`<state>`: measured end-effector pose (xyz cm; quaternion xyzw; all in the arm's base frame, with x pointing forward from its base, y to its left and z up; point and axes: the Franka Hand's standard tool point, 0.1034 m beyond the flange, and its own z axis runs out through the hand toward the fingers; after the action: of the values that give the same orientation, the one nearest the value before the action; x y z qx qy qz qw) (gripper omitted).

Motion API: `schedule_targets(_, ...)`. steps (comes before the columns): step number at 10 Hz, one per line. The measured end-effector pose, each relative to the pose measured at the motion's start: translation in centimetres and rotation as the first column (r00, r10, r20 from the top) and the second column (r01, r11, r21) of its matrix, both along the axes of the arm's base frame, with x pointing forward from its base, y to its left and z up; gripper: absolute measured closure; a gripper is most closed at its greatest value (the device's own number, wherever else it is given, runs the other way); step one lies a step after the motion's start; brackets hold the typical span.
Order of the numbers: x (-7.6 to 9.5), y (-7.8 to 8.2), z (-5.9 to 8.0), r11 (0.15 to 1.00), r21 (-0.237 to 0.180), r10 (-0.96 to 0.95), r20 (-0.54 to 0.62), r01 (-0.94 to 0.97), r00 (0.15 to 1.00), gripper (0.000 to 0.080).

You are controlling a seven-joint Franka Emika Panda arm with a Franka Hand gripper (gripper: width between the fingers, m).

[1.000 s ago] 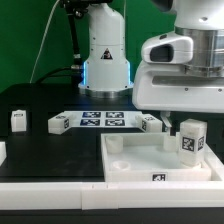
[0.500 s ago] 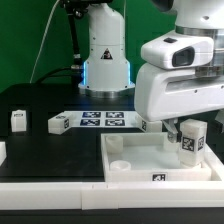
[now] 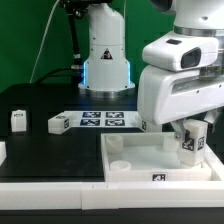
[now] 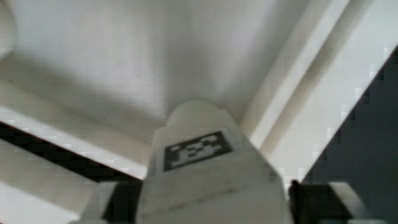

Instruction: Assemble one leg

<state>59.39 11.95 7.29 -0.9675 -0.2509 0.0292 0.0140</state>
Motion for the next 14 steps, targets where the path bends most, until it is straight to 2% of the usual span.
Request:
schedule_targets(1, 0.01, -0.07, -0.02, 1.0, 0.0, -0.001, 0.0, 0.001, 1.0, 0.0506)
schedule_targets(2, 0.04, -0.2, -0.04, 0.997, 0.002, -0.081, -0.003, 0.081, 0.997, 0.0506)
schedule_targets(4, 0.12, -0.18, 0.08, 0.93, -0.01, -0.368, -0.005, 0.368, 0.93, 0.0506)
schedule_targets(6, 0.26, -0.56, 0.08, 0.78, -0.008, -0.626, -0.02, 0.626, 0.779, 0.0506)
schedule_targets(7, 0.18, -0.69, -0.11, 0.693, -0.02, -0.721, -0.025, 0.721, 0.692, 0.0506)
schedule_targets(9, 0.19, -0.84, -0.34, 0.501, -0.032, -0.865, -0.042, 0.865, 0.5, 0.0506)
schedule_targets(11, 0.25, -0.71, -0.32, 0.362, -0.043, -0.932, -0.043, 0.931, 0.36, 0.0506)
schedule_targets(12, 0.23, -0.69, -0.35, 0.362, -0.043, -0.932, -0.043, 0.931, 0.361, 0.0426)
schedule_targets(13, 0.22, -0.69, -0.36, 0.368, -0.042, -0.929, -0.043, 0.929, 0.367, 0.0272)
schedule_targets(14, 0.15, -0.62, -0.36, 0.417, -0.043, -0.909, -0.044, 0.908, 0.415, 0.0272)
